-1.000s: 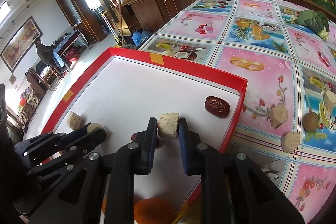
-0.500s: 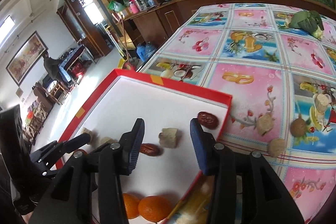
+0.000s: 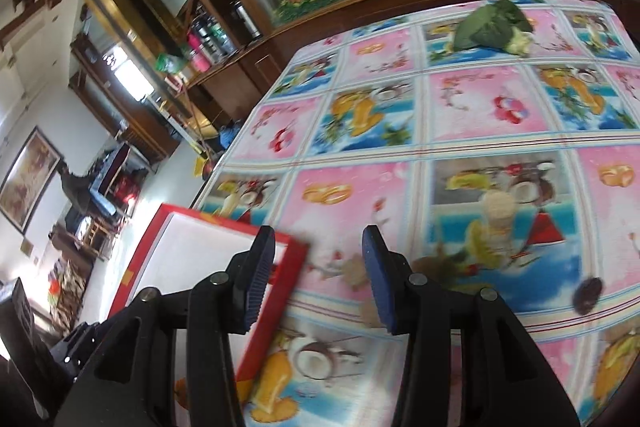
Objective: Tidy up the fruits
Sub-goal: 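Reach both grippers to the tablecloth and grasp two brown round nuts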
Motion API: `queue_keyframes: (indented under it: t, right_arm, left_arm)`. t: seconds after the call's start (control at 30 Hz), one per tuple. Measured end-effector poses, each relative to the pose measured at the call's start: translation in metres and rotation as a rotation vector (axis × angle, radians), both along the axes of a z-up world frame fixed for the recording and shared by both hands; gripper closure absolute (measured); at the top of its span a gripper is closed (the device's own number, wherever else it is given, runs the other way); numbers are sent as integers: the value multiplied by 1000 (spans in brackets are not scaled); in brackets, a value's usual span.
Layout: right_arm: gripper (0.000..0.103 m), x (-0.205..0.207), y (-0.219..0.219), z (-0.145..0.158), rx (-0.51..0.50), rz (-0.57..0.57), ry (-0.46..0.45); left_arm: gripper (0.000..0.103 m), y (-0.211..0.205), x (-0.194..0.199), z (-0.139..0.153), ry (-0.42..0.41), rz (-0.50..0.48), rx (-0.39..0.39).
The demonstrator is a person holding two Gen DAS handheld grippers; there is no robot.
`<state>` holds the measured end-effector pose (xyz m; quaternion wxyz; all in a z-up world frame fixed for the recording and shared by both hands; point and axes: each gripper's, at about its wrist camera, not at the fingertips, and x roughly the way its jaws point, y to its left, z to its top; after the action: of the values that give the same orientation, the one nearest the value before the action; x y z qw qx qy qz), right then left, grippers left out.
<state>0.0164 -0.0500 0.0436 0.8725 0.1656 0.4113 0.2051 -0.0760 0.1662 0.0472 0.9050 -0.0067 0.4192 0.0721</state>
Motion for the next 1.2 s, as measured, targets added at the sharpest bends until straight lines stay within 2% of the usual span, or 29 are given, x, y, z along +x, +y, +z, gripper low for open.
queue_keyframes:
  t: [0.3, 0.5, 0.63, 0.8, 0.83, 0.9, 1.03, 1.1, 1.2]
  right_arm:
    - [56, 3, -99, 5, 21, -163, 7]
    - [56, -1, -155, 5, -6, -244, 18]
    - [56, -5, -197, 4, -32, -308, 28]
    - [56, -6, -249, -5, -67, -370, 76]
    - [56, -6, -256, -7, -62, -376, 89]
    - [56, -5, -273, -11, -41, -399, 118]
    - [56, -4, -276, -15, -15, -383, 150]
    - [56, -1, -265, -17, -46, -352, 155]
    - [56, 2, -252, -22, -101, -323, 169]
  left_arm:
    - [29, -67, 6, 7, 4, -180, 27]
    - [29, -108, 22, 2, 4, -292, 55]
    - [29, -124, 36, -9, 39, -340, 48]
    - [30, -135, 53, -24, 91, -345, 7]
    - [31, -137, 56, -26, 93, -338, 5]
    - [42, -142, 61, -28, 97, -347, -4]
    - [46, -149, 70, -33, 112, -361, -23]
    - [54, -150, 72, -35, 116, -364, -28]
    - [57, -149, 73, -37, 119, -370, -34]
